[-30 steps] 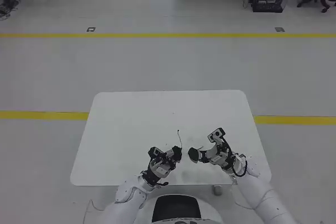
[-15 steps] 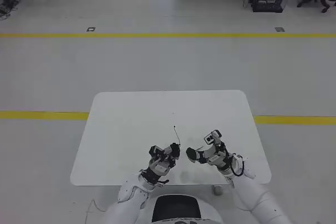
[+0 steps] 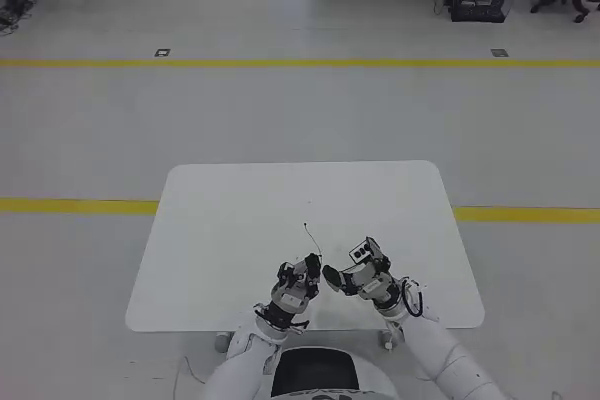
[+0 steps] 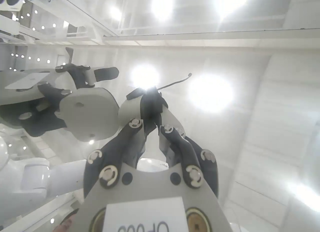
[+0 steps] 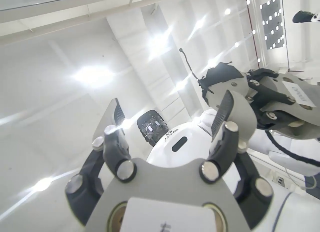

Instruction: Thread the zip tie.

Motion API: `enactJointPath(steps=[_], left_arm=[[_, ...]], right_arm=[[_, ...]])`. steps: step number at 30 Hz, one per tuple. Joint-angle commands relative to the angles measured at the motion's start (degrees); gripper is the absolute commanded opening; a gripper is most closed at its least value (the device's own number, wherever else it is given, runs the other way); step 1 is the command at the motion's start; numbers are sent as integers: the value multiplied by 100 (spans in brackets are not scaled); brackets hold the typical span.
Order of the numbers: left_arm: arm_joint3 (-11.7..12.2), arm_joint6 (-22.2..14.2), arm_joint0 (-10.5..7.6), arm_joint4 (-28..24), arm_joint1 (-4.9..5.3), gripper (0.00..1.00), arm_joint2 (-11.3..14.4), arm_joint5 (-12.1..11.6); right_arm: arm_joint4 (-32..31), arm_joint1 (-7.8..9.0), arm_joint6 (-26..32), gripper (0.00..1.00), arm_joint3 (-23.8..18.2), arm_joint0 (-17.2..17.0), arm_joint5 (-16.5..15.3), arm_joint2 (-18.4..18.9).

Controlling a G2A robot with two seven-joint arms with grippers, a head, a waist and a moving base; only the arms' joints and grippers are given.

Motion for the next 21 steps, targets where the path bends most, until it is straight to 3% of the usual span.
enactJointPath(steps=[1,6,21], left_arm=[[41,-38,-1,27,-50,0,-43,0],[109,-118,9,103,-152,0,-134,0],[192,-251,66,306,-345,0,-319,0]], right_arm=[[3,-11,0,67,27,18,3,-30],[-2,-30,0,50,72,46,-25,-71],[-63,-86,0,47,211,119,-7,-215]])
